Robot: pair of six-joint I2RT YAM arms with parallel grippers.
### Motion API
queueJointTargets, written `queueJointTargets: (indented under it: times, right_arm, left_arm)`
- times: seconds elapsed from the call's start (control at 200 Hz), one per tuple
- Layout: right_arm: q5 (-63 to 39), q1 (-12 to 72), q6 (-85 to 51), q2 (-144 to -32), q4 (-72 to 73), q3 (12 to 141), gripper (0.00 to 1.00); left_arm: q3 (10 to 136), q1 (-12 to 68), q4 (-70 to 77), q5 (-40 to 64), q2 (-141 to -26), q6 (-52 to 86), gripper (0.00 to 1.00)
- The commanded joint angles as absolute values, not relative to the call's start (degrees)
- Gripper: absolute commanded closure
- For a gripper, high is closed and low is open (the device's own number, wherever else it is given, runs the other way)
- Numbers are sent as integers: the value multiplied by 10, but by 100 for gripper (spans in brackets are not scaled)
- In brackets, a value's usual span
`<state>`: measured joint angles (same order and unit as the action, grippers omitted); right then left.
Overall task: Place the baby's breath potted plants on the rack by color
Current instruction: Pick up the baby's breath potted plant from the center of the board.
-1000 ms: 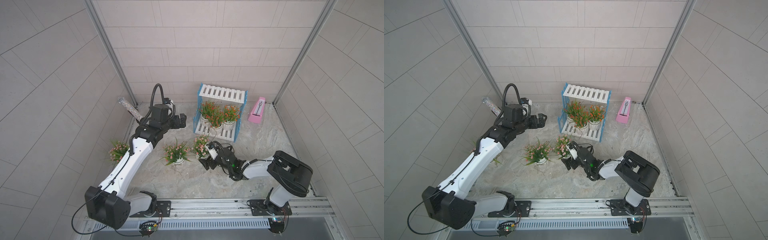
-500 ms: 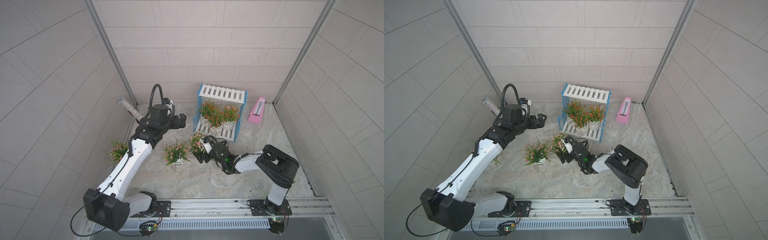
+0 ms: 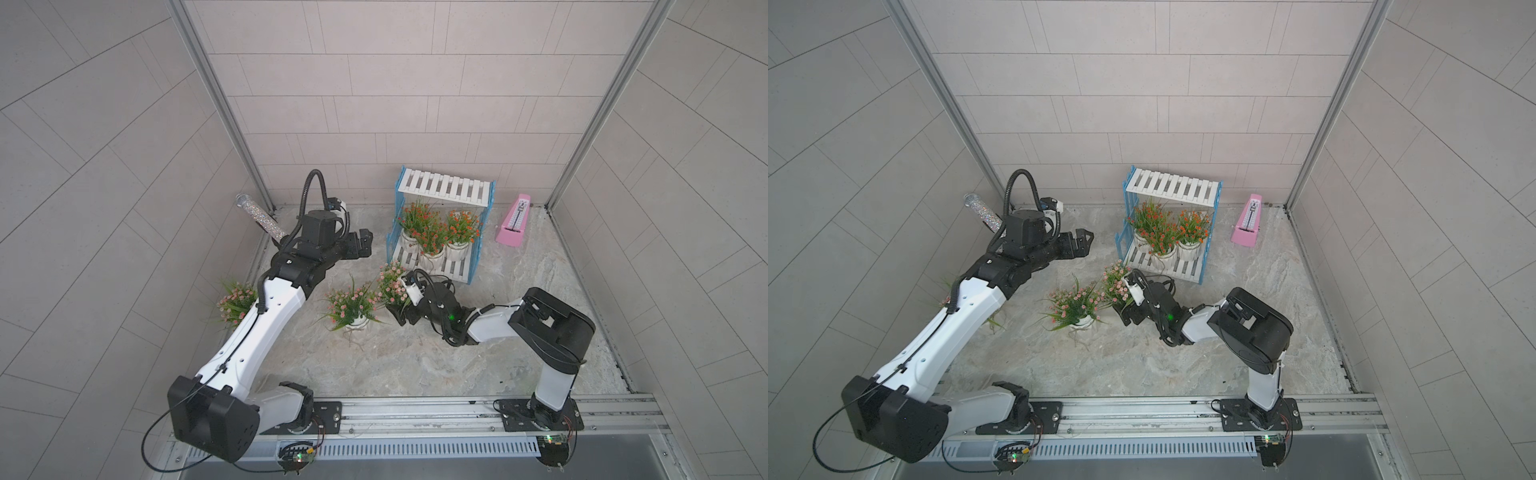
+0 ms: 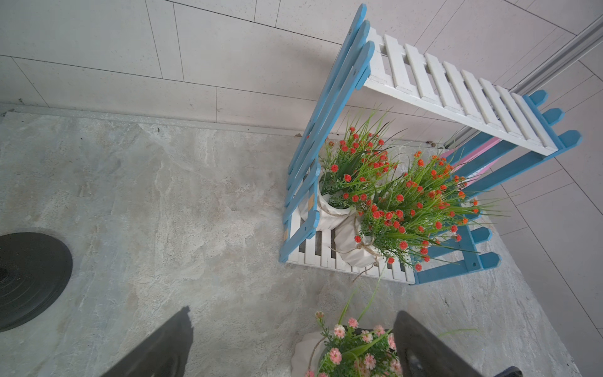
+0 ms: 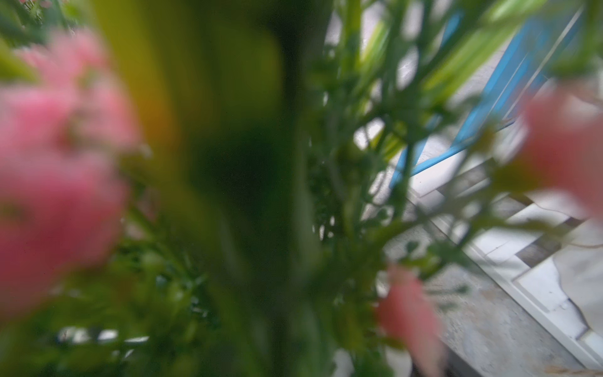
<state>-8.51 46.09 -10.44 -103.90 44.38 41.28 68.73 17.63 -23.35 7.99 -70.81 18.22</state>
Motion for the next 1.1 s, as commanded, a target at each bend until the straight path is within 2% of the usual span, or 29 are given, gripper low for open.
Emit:
queueJointTargets:
  times: [0.0, 0.055, 0.26, 0.375, 0.585, 0.815, 1.096]
  right_arm:
    - [-73, 461, -90, -1047, 422, 422, 7]
    - [-73, 461, -89, -1047, 416, 426, 10]
    - [-75, 463, -91, -1004, 412, 413, 14]
    - [-68, 464, -89, -934, 382, 395, 14]
    - [-24, 462, -78, -781, 241, 408, 14]
    - [-7, 405, -83, -680, 43, 539, 14]
    - [-91, 253, -88, -763, -89, 796, 14]
  left_arm:
    - [680, 174, -221, 84, -691, 183, 0]
    - [679, 174, -221, 82, -690, 183, 0]
    - [678, 174, -221, 83, -686, 183, 0]
    - [680, 173, -221, 81, -686, 183, 0]
    - [675, 173, -216, 77, -686, 185, 0]
    - [671, 174, -208, 78, -689, 190, 0]
    - [670, 179, -217, 62, -687, 174, 0]
